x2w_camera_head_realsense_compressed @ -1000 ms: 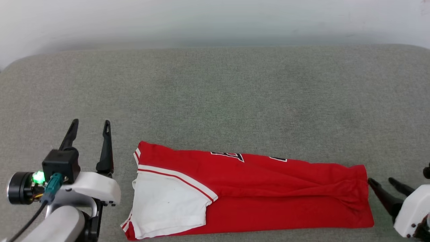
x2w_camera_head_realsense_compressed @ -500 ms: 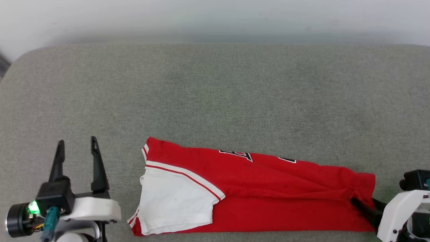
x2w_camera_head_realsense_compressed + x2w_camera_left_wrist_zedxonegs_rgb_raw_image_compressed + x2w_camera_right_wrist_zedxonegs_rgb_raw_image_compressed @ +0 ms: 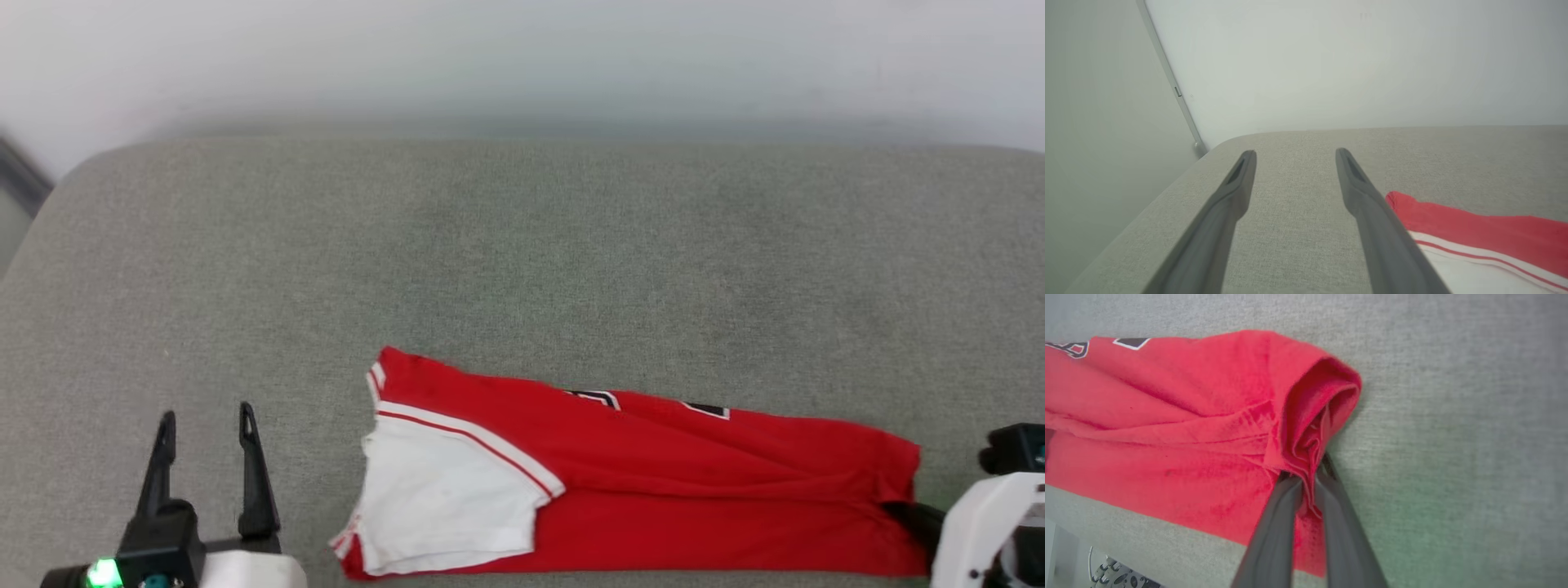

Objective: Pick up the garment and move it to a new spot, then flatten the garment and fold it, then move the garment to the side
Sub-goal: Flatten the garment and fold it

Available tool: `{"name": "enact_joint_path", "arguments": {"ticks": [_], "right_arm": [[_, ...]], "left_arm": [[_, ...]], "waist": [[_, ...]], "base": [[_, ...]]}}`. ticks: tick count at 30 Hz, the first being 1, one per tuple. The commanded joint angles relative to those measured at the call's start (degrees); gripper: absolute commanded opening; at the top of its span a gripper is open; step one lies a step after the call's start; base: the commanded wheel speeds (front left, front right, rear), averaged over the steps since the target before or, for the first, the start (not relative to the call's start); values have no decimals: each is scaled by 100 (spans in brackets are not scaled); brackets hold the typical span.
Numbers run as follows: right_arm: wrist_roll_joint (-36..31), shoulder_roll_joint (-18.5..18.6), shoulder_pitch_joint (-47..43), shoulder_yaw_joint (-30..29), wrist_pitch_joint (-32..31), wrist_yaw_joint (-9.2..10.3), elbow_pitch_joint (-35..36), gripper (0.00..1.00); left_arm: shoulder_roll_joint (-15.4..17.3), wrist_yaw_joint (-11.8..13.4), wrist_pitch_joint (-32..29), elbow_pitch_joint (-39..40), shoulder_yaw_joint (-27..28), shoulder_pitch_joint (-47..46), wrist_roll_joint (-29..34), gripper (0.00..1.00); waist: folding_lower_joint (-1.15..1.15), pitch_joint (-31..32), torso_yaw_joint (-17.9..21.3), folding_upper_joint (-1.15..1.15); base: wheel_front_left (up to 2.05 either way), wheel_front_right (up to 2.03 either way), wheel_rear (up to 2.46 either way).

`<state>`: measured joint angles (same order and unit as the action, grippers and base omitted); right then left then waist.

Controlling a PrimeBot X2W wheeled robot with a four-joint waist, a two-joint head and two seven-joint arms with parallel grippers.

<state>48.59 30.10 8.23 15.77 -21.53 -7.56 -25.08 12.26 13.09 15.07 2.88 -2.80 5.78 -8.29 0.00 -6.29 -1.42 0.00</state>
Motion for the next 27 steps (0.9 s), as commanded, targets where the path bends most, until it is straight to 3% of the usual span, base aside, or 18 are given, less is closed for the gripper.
{"name": "enact_joint_path", "arguments": {"ticks": [1,8,13,18,27], "right_arm": [[34,160,-8,-58,-6,15,-67,0],[-93,803,21,-304,-285,13,-288,0],[25,1028,-38,-302,-755,12,-289,0],[305,1112,-163,-44,-1184,10,521,0],[46,671,222,686,-1544,9,2438,0]], "left_arm": [[-55,-46,11,-9,47,78,54,100],[-303,-336,11,-124,135,333,339,100],[-387,-473,11,-205,174,439,476,100],[-442,-562,11,-241,229,462,561,100],[-495,-711,12,-251,280,396,632,100]], "waist": [[0,62,12,0],[0,290,35,0],[0,408,40,0],[0,476,33,0],[0,437,36,0]], "base": [[0,0,0],[0,0,0],[0,0,0],[0,0,0],[0,0,0]]}}
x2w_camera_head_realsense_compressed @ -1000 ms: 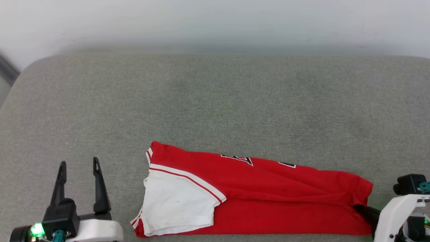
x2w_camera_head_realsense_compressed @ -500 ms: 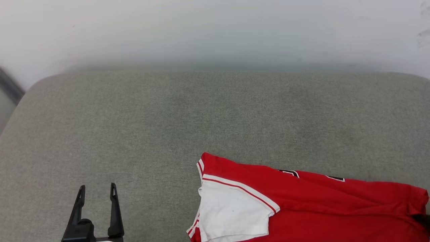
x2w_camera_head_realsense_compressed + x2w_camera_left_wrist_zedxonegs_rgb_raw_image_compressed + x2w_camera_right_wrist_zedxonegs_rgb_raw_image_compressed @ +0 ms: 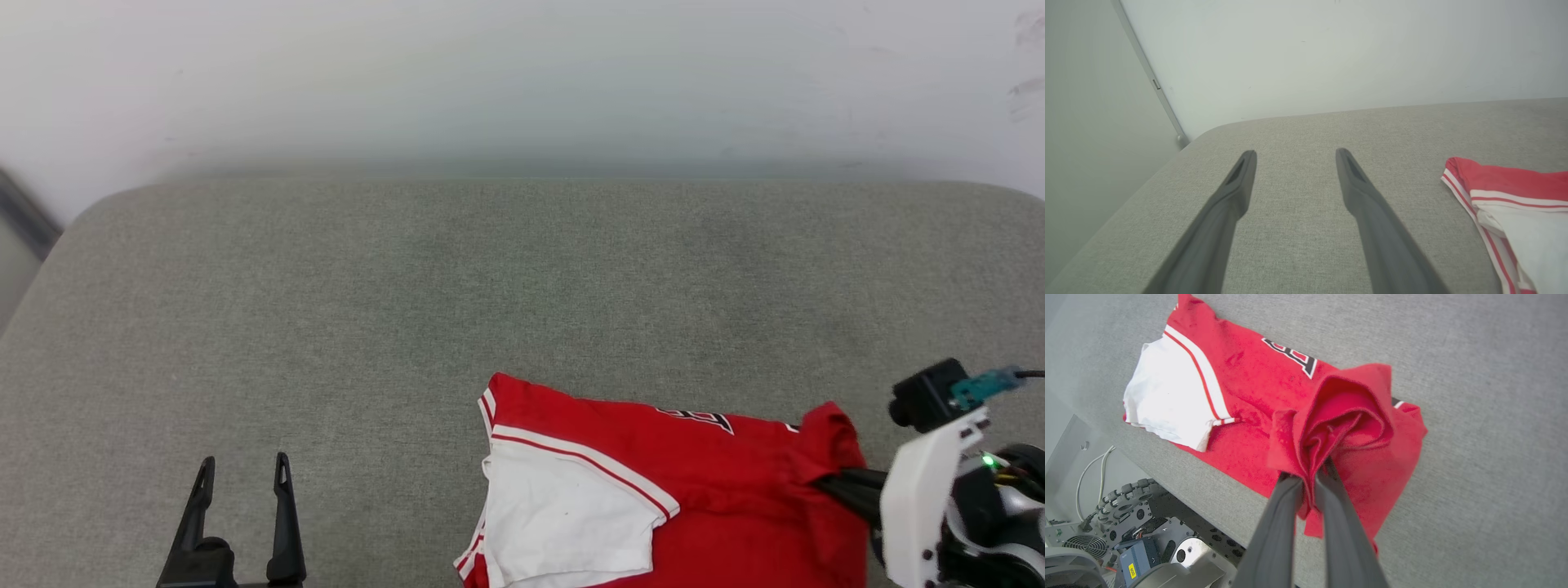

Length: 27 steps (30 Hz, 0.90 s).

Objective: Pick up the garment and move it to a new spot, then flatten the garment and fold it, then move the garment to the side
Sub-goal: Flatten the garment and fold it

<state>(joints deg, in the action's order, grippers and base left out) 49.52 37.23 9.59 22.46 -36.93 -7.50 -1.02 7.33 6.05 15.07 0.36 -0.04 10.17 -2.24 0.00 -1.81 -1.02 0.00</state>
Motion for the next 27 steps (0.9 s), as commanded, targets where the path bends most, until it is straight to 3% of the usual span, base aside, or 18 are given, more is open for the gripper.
{"name": "enact_joint_path", "arguments": {"ticks": [1,7,8,12,13,15,27], "right_arm": [[-124,-132,184,145,-54,3,133,0],[-462,-739,927,874,-191,3,114,0],[-560,-1031,1255,1214,-195,3,-86,0],[-764,-1564,1914,1771,-75,3,-739,0],[-876,-1884,2359,2209,28,3,-1285,0],[-904,-2112,2578,2418,132,3,-1671,0],[-946,-2717,2926,3474,668,6,-3531,0]], "left_arm": [[-6,-29,12,10,8,-67,35,100],[-43,-84,12,-8,18,-236,62,100],[-52,-116,12,-26,4,-331,64,100],[-81,-182,12,-51,-35,-507,100,100],[-97,-220,12,-74,-55,-621,107,100],[-106,-242,12,-96,-59,-677,104,100],[-144,-376,12,-177,-65,-889,106,100]], "waist": [[0,-29,-6,0],[0,-213,-48,0],[0,-293,-82,0],[0,-459,-174,0],[0,-594,-241,0],[0,-675,-281,0],[0,-935,-352,0]], "base": [[0,0,0],[0,0,0],[0,0,0],[0,0,0],[0,0,0],[0,0,0],[0,0,0]]}}
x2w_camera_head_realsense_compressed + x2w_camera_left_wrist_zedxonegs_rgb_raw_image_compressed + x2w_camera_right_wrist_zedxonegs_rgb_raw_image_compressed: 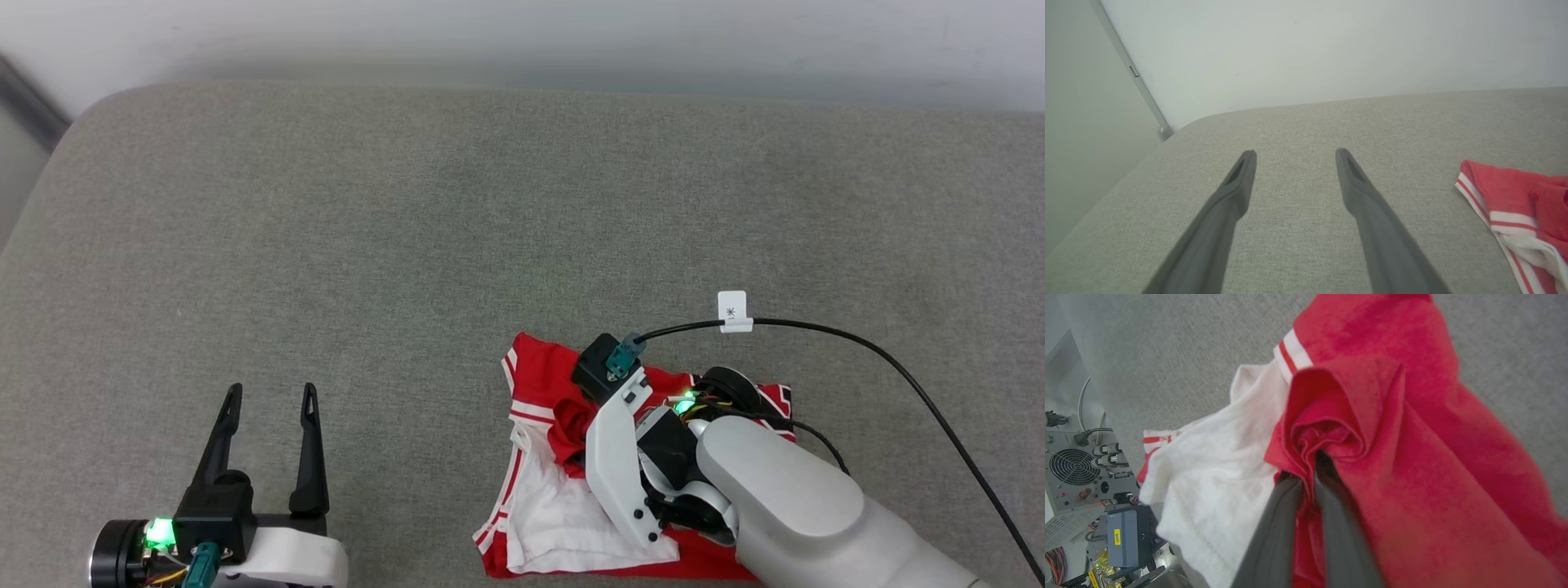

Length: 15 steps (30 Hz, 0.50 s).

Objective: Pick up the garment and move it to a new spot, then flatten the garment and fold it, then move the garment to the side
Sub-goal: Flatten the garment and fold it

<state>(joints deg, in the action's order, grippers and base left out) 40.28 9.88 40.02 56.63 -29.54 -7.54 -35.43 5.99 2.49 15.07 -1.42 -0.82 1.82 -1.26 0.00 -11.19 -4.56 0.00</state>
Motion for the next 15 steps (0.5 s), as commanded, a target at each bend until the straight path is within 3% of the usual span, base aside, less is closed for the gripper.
{"name": "enact_joint_path", "arguments": {"ticks": [1,2,3,4,11,15], "right_arm": [[4,0,-93,128,3,11,-159,0],[27,0,-46,185,101,11,-194,0],[52,12,0,217,230,11,-194,38],[78,36,51,245,359,11,-154,97],[-18,554,269,91,1586,9,440,100],[-581,851,257,-622,2536,9,563,100]], "left_arm": [[-10,-26,12,-7,25,-44,6,100],[-11,-34,12,-11,36,-21,8,100],[-9,-40,12,-20,40,11,17,100],[-10,-43,12,-27,38,39,27,100],[-25,-1,12,-9,57,241,57,100],[-43,19,12,47,62,387,53,100]], "waist": [[0,20,26,0],[0,49,50,0],[0,88,72,0],[0,127,93,0],[0,503,312,0],[0,651,444,0]], "base": [[0,0,0],[0,0,0],[0,0,0],[0,0,0],[0,0,0],[0,0,0]]}}
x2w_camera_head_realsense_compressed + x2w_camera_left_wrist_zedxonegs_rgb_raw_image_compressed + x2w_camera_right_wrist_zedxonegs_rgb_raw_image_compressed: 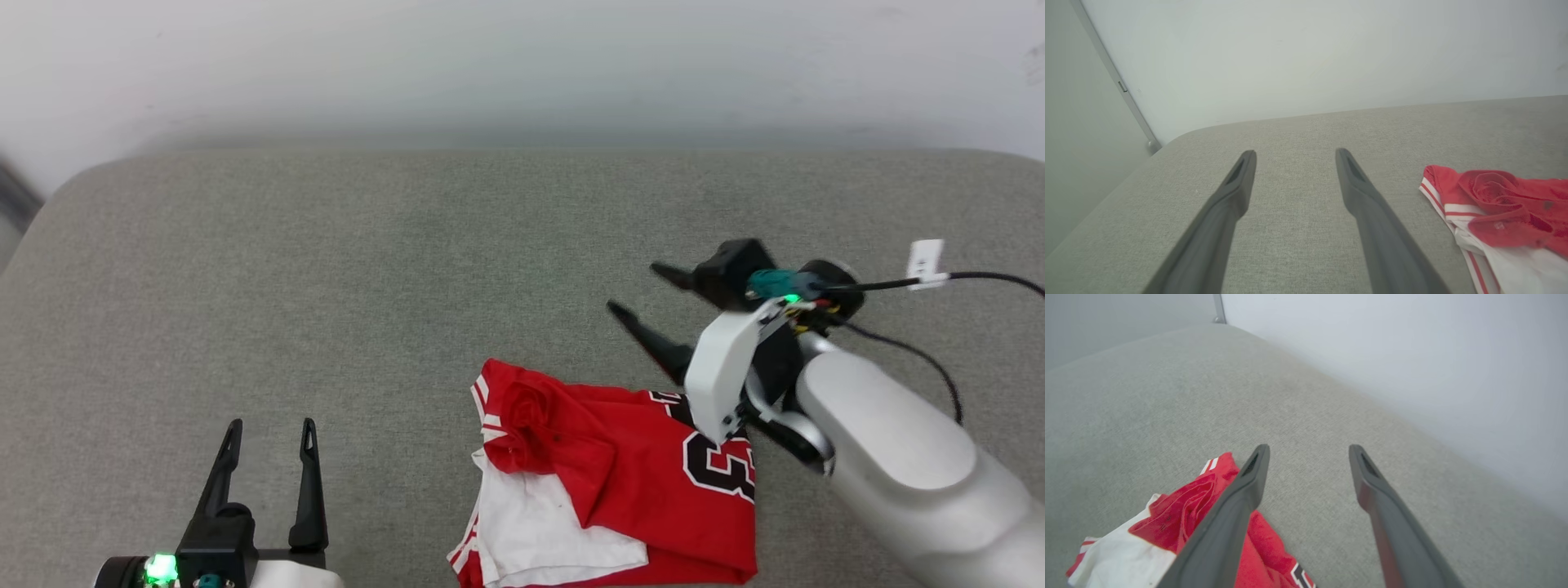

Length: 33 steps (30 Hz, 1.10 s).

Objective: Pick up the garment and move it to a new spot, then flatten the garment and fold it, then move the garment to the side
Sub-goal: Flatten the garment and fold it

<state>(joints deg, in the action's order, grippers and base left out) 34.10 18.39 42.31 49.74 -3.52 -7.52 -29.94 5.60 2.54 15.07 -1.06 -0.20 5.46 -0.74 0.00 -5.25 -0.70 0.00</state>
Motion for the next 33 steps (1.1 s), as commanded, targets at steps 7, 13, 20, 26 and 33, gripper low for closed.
{"name": "enact_joint_path", "arguments": {"ticks": [7,13,20,26,33], "right_arm": [[-1243,47,-726,-1797,1428,6,54,100],[-2253,-246,-1798,-3487,1847,6,609,100],[-2834,-919,-3174,-4755,1868,6,1950,100],[-2877,-1281,-4095,-5054,1870,6,2486,100],[-2815,-1490,-4895,-5233,1871,7,2810,100]], "left_arm": [[-49,62,12,59,-16,154,-7,100],[-73,80,12,71,-17,255,-23,100],[-93,40,12,94,33,333,-81,100],[-128,-39,12,77,77,365,-149,100],[-167,-133,12,23,127,452,-235,100]], "waist": [[0,228,234,0],[0,352,314,0],[0,428,367,0],[0,476,331,0],[0,545,217,0]], "base": [[0,0,0],[0,0,0],[0,0,0],[0,0,0],[0,0,0]]}}
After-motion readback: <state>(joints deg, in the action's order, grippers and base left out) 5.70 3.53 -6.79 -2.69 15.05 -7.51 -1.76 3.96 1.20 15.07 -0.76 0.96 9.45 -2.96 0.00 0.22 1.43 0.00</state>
